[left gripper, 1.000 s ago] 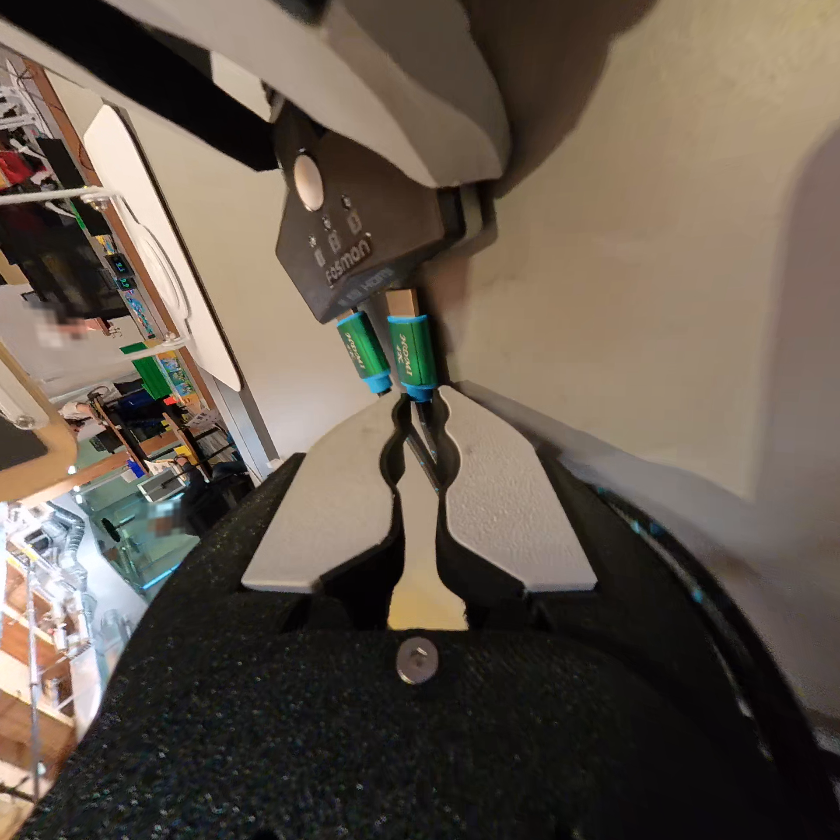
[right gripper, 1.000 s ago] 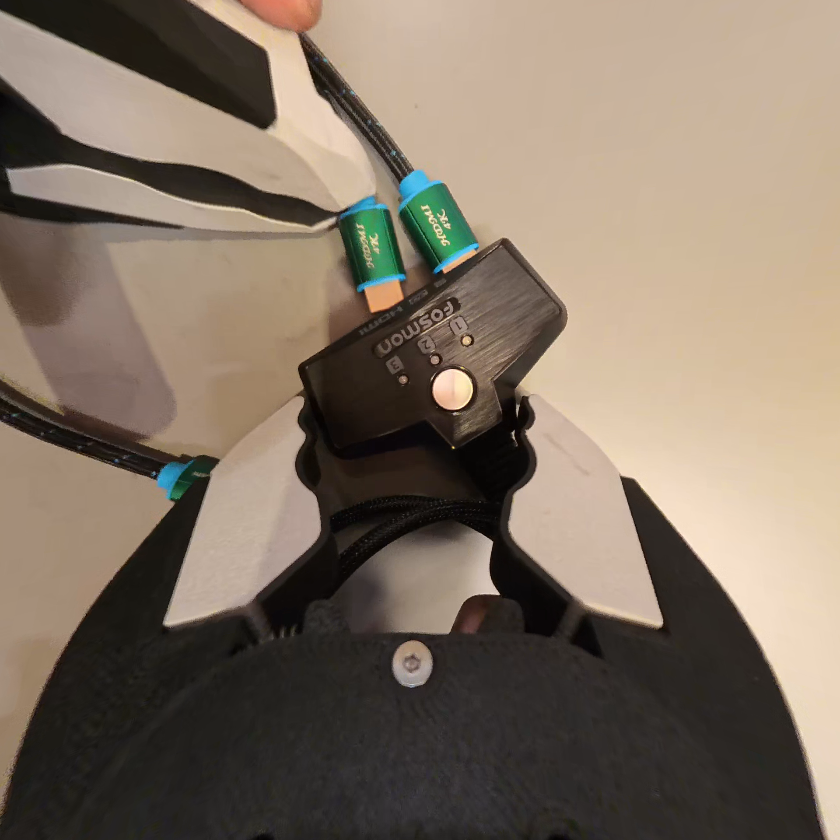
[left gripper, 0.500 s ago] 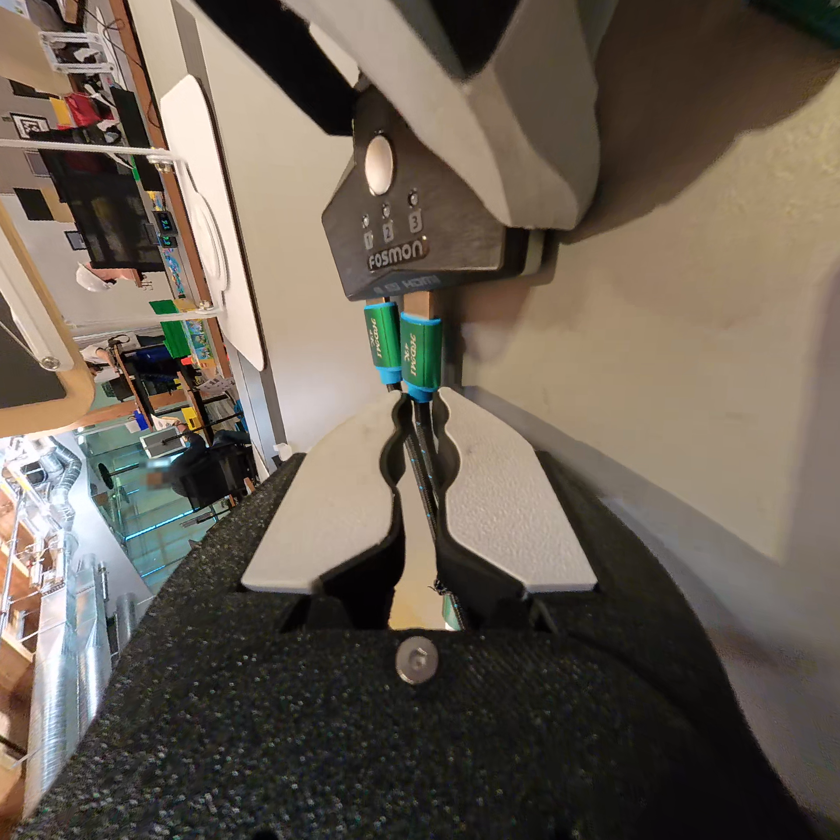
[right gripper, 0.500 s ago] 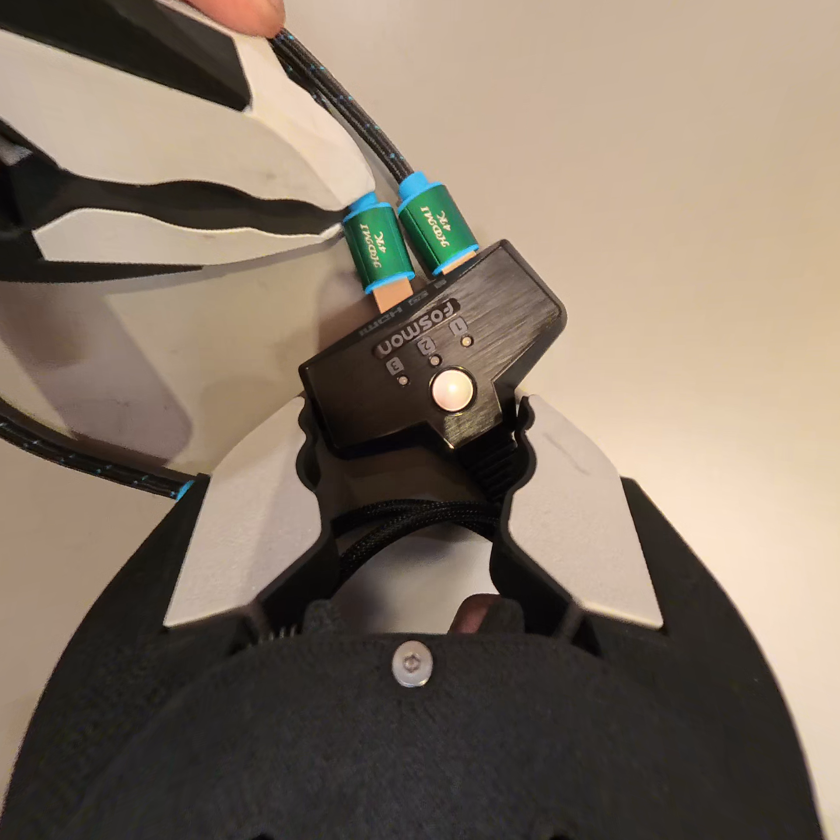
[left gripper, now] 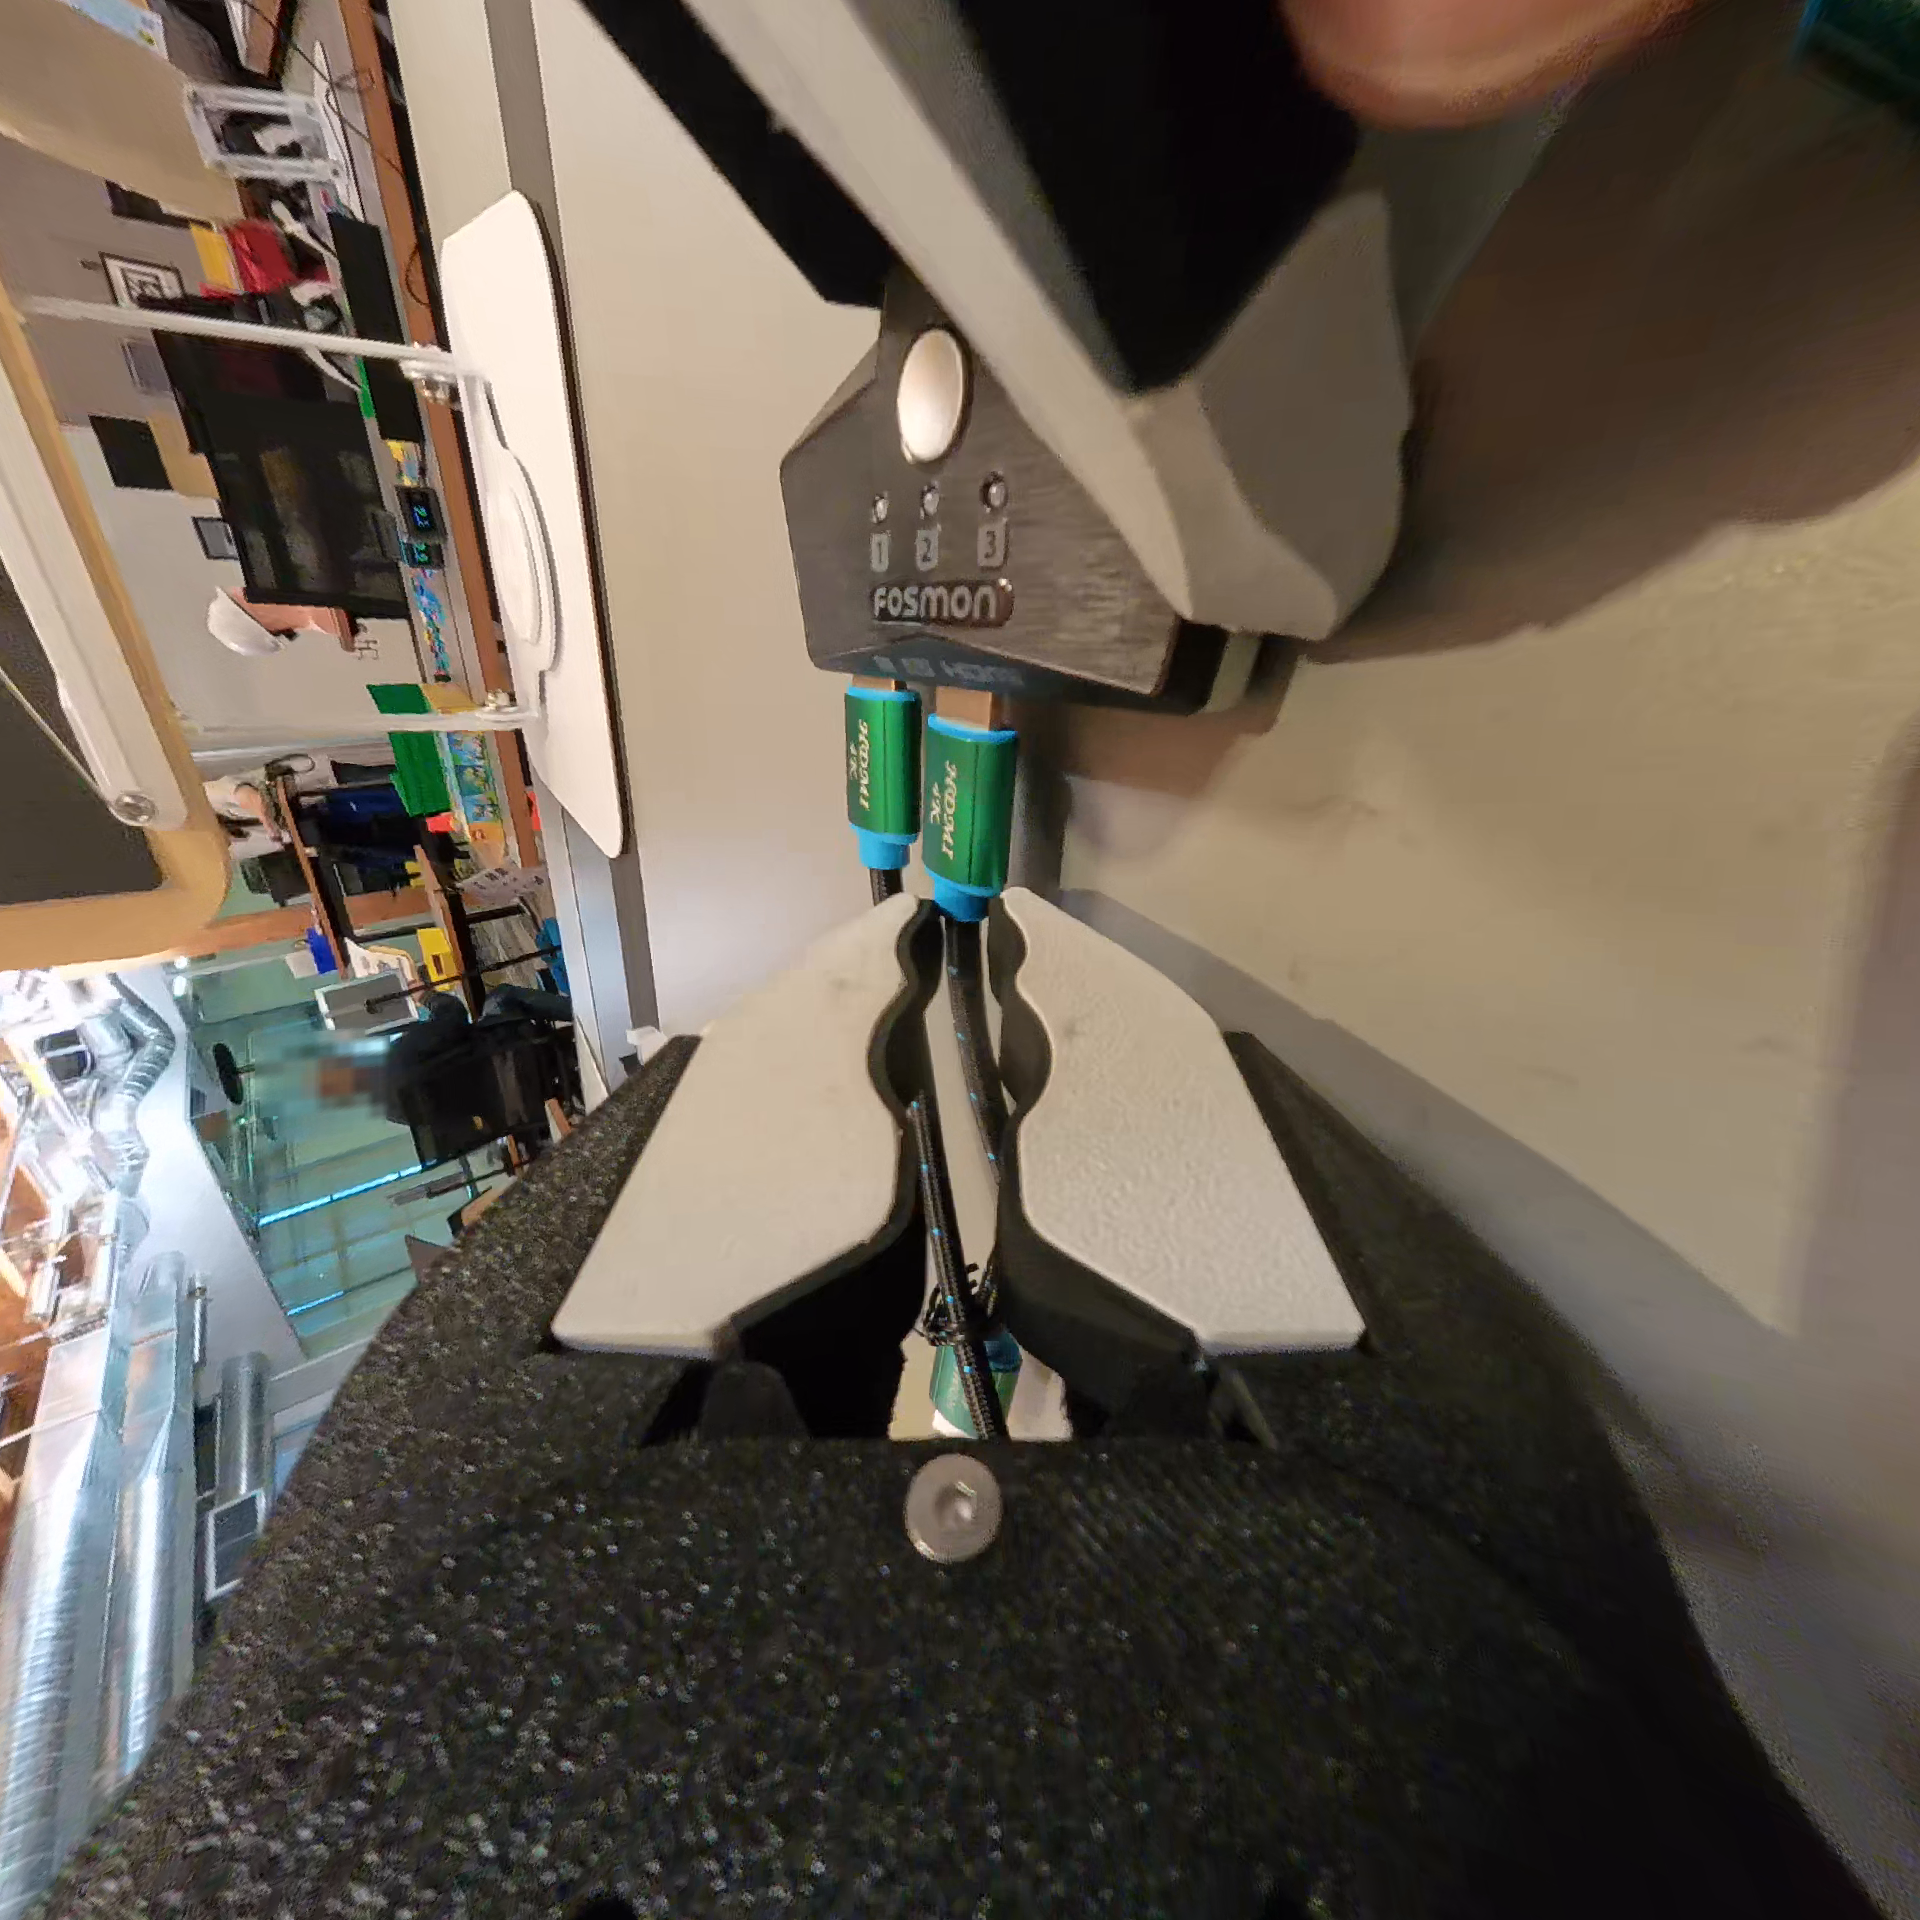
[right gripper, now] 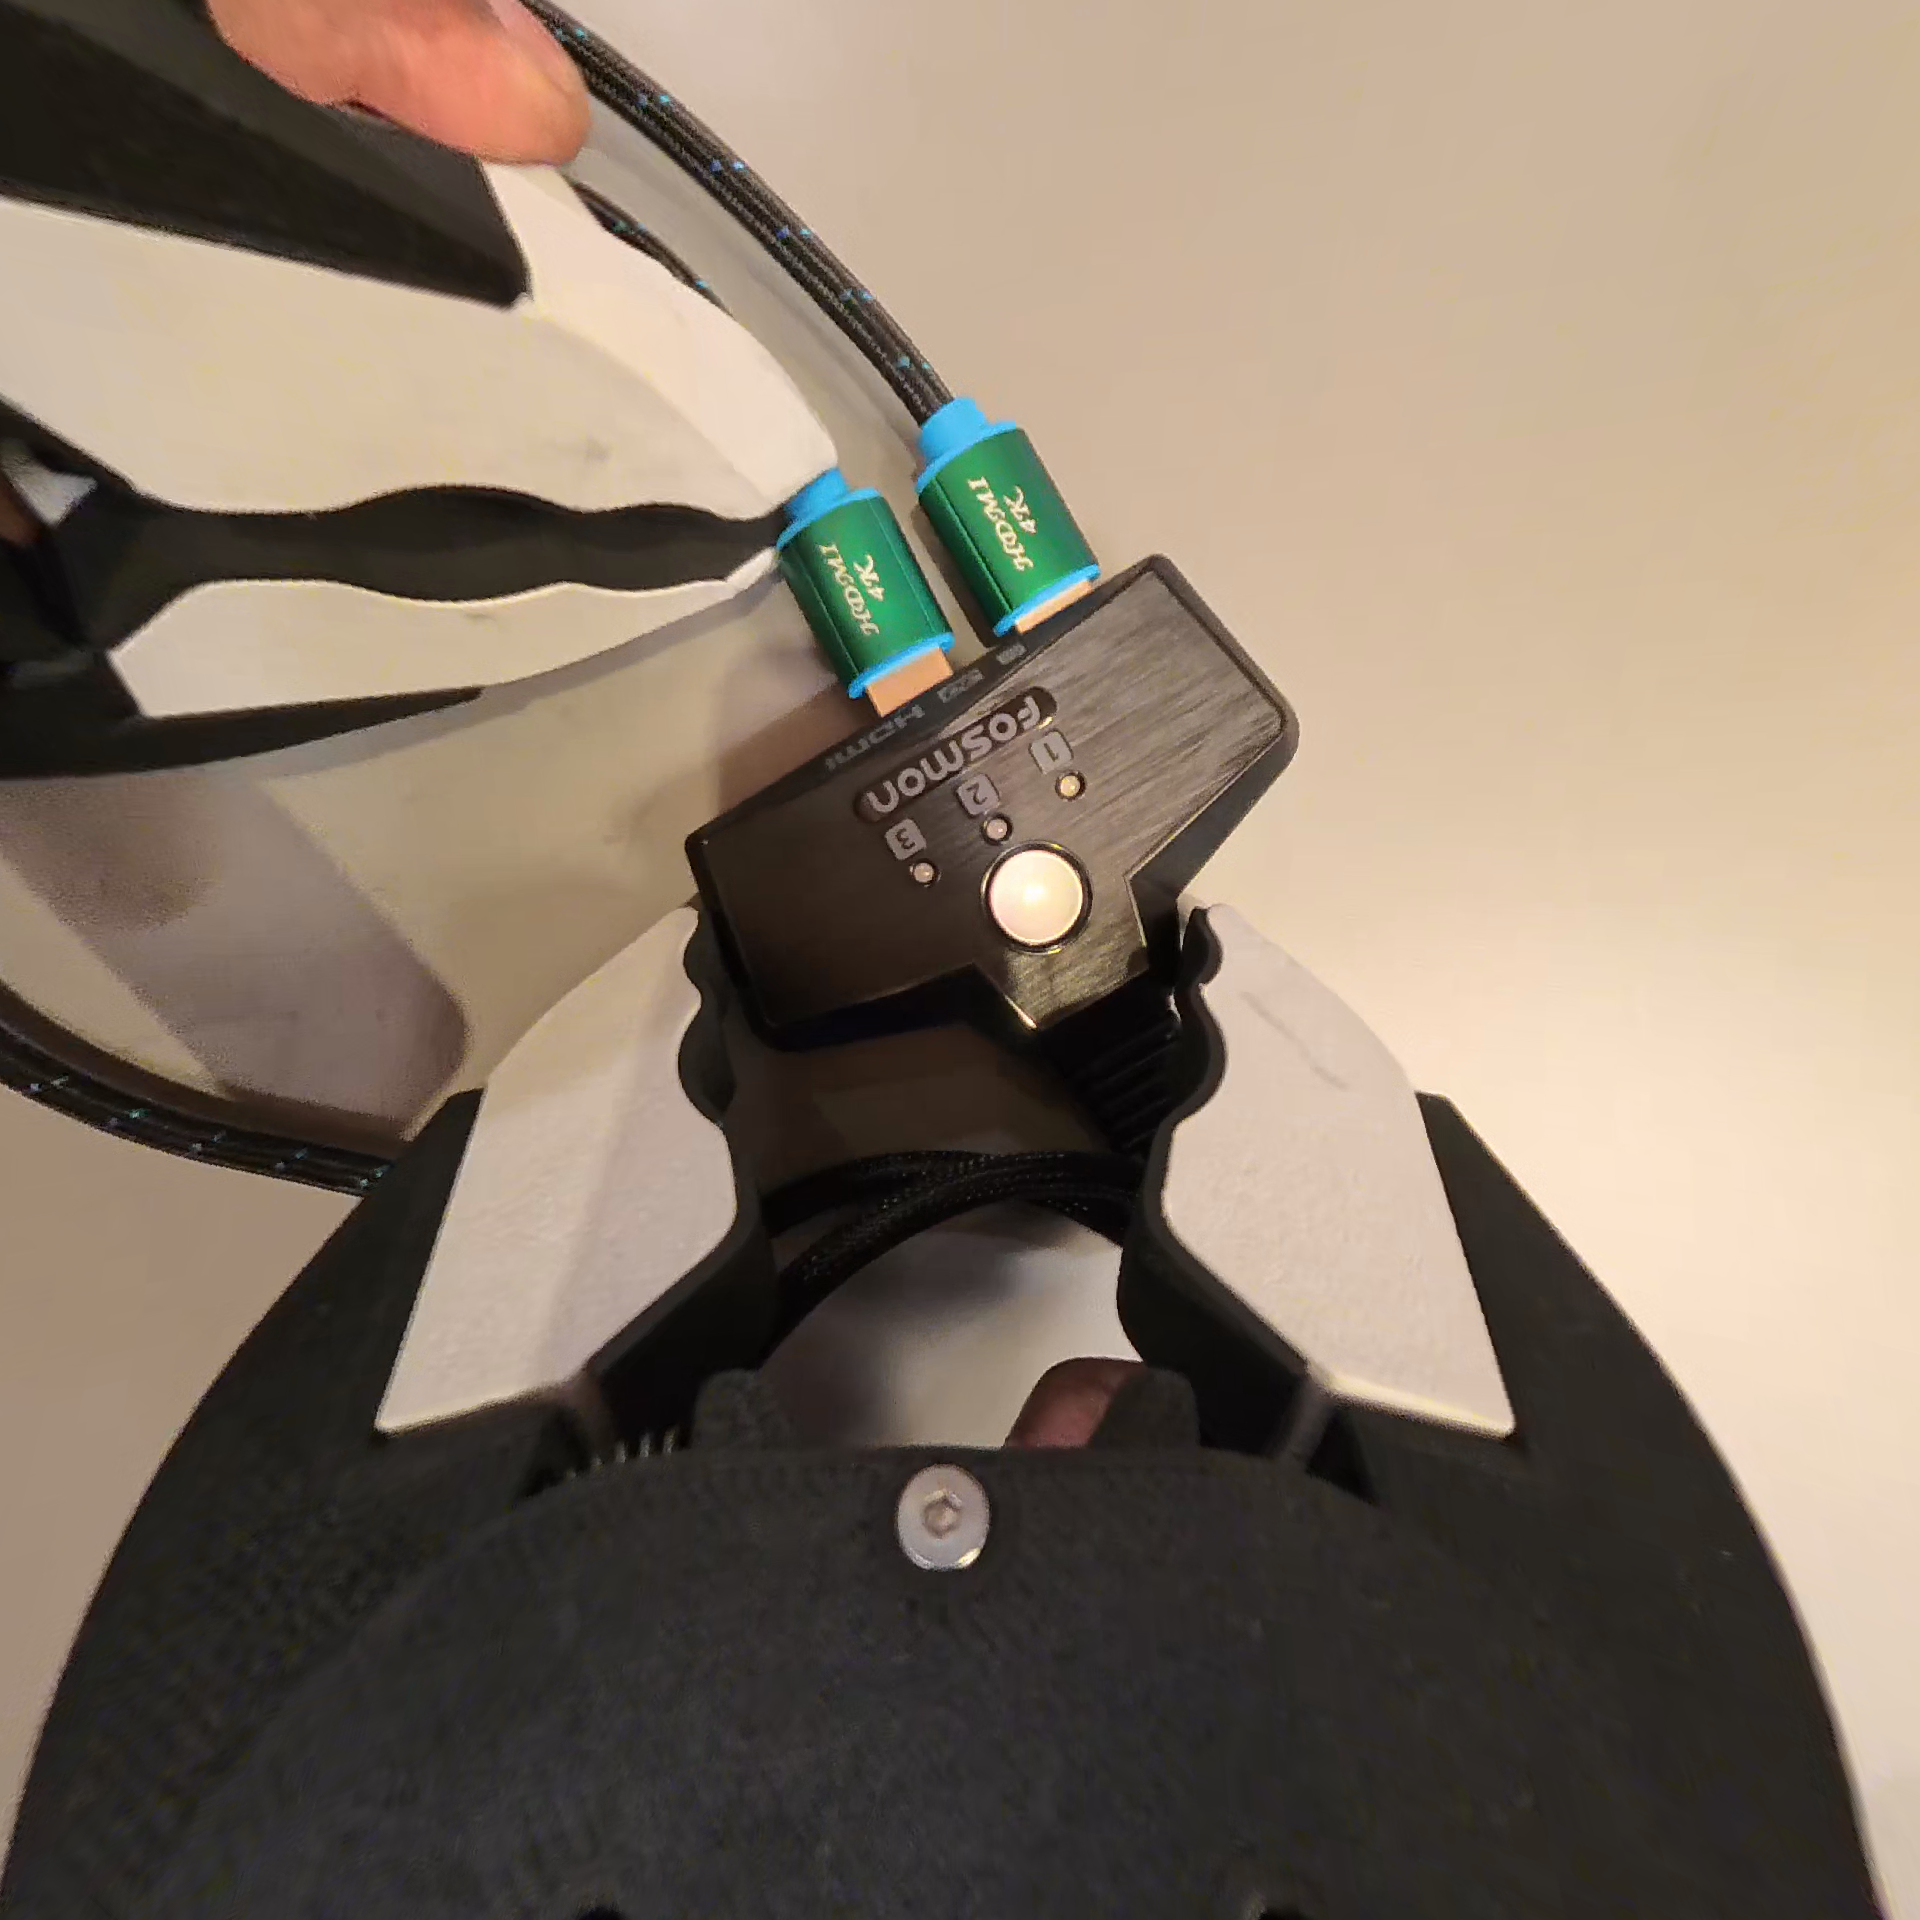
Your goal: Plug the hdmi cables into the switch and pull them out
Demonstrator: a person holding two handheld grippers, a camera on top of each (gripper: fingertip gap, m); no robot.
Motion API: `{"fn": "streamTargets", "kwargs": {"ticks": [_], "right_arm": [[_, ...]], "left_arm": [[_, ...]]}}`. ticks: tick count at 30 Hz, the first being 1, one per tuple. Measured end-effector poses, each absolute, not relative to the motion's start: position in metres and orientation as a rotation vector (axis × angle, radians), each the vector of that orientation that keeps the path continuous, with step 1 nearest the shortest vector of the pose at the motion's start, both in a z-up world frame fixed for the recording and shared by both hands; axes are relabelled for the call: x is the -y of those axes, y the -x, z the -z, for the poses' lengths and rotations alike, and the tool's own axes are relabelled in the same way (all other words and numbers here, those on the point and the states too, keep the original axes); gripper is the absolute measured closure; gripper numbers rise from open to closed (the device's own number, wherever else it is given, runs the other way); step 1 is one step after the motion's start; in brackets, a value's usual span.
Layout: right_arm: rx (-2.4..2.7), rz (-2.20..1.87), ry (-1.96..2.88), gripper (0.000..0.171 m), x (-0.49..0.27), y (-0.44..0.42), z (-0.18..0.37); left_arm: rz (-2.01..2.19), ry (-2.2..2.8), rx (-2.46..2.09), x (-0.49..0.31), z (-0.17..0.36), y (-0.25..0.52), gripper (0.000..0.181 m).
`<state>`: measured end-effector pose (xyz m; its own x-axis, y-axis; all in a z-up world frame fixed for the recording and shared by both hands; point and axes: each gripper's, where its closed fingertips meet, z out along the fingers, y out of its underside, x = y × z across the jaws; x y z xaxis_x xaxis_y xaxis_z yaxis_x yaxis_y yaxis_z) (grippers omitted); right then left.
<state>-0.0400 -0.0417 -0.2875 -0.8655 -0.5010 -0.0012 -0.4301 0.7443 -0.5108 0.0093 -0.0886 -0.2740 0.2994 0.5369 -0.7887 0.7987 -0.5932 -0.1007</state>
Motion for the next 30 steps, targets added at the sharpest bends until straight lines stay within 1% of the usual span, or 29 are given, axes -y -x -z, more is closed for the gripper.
{"fn": "streamTargets", "kwargs": {"ticks": [17,20,22,27,29,30], "right_arm": [[-2.799,0.790,0.758,0.088,0.043,0.037,0.286],[-2.797,0.808,0.776,0.088,0.044,0.039,0.286],[-2.794,0.818,0.785,0.088,0.045,0.039,0.286],[-2.754,0.867,0.808,0.092,0.045,0.039,0.280],[-2.722,0.903,0.810,0.097,0.045,0.038,0.275],[-2.698,0.933,0.806,0.103,0.046,0.036,0.271]], "left_arm": [[1.219,-2.370,-1.227,0.086,0.275,-0.006,0.172],[1.252,-2.430,-1.328,0.086,0.273,-0.006,0.172],[1.312,-2.458,-1.385,0.087,0.266,-0.006,0.167],[1.593,-2.487,-1.619,0.095,0.227,-0.009,0.158],[1.684,-2.499,-1.757,0.099,0.214,-0.013,0.154],[1.710,-2.504,-1.820,0.101,0.209,-0.014,0.152]]}}
